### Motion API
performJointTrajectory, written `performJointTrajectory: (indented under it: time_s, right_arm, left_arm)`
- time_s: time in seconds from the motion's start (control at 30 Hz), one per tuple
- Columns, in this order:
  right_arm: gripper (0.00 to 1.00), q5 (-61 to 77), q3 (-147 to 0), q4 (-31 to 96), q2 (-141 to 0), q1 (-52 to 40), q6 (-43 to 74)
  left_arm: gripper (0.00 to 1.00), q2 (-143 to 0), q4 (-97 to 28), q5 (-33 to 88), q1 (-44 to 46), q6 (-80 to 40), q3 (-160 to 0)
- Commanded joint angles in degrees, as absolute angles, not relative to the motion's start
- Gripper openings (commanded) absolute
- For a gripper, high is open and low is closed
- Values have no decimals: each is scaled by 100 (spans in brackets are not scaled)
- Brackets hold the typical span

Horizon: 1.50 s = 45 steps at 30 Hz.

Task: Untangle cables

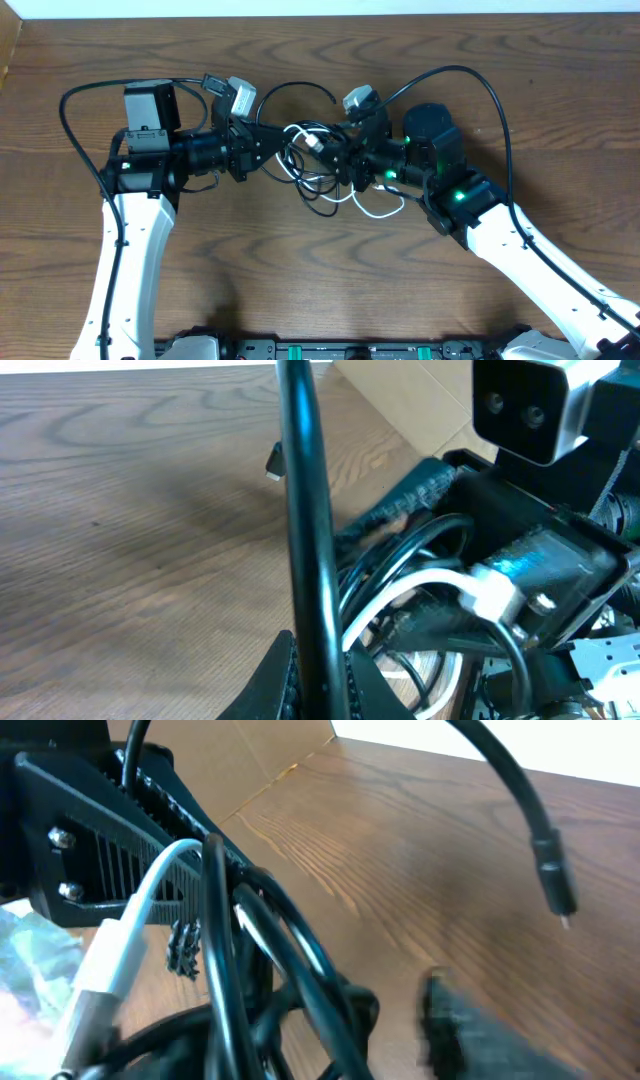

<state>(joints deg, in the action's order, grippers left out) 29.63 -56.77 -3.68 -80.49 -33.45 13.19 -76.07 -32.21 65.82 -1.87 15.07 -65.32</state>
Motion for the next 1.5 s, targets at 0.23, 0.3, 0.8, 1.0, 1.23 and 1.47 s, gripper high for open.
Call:
performJointTrajectory:
  time_s: [0.23, 0.3, 0.8, 1.0, 1.23, 1.47]
  right_arm:
    - [1, 2563, -5695, 115, -8009, -3299, 1323]
    - [1, 2558, -5695, 255, -8007, -3234, 1321]
    - [1, 2561, -5695, 366, -7811, -2926, 1411]
    - [1, 2539, -5695, 366, -7791, -2816, 1413]
    - [1, 2414, -5695, 401, -7607, -2539, 1413]
    - [1, 2379, -5695, 582, -7526, -2377, 1409]
  left_arm:
    - [8, -7596, -3186, 5439, -115, 1485, -6587]
    - [7, -7596, -3183, 4866, -143, 1319, -6587]
    - [8, -7596, -3350, 1693, -523, -333, -6587]
    - [8, -7596, -3649, 172, -523, -628, -6587]
    - [8, -7596, -3920, -1715, -526, -1614, -6587]
    - [8, -7596, -3916, -2156, -613, -2128, -6587]
